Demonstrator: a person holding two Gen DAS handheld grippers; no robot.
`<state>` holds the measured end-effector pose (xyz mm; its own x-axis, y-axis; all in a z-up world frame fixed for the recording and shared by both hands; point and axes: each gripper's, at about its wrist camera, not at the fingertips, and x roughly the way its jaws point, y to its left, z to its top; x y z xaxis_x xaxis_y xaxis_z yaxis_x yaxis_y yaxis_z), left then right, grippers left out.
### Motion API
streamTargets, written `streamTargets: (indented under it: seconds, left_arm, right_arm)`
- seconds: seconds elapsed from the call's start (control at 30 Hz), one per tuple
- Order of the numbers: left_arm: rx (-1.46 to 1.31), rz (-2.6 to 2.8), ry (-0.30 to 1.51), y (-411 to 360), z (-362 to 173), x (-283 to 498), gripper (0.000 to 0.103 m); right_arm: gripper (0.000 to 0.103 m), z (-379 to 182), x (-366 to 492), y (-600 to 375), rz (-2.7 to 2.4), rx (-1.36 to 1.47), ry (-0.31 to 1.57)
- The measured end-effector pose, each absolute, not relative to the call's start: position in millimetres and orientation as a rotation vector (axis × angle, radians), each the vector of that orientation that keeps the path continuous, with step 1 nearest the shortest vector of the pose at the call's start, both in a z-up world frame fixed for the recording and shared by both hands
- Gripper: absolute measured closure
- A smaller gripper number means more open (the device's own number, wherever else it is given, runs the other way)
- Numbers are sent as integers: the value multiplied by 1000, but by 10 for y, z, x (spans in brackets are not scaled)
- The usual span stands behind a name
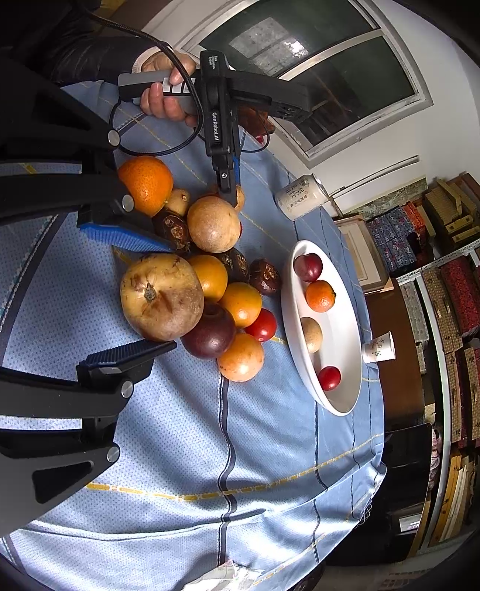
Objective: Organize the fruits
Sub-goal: 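Grasp the large brown pear with the right tool while the left tool grasps a mottled tan fruit, then release the brown pear on the plate with the right tool while the left tool releases the tan fruit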
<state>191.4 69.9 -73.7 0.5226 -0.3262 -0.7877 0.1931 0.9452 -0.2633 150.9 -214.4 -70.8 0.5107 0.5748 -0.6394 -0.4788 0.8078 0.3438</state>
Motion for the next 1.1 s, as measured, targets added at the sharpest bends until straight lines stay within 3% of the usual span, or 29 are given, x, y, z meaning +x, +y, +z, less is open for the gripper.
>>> streamTargets:
  seconds: [0.1, 0.17, 0.67, 1.1]
  left_arm:
    - [-126, -308, 972, 648, -736, 1897, 50]
    - [-121, -323, 974, 618, -731, 1881, 58]
    - [-160, -293, 962, 726, -705, 1814, 60]
    - [-229, -310, 822, 750, -235, 1810, 60]
  right_arm:
    - [56, -711, 1508, -2143, 636, 128, 819]
    - [56, -714, 1506, -2139, 636, 126, 821]
    - [57, -664, 1433, -2068, 608, 71, 787]
    - [57, -263, 1596, -2065, 647, 44, 706]
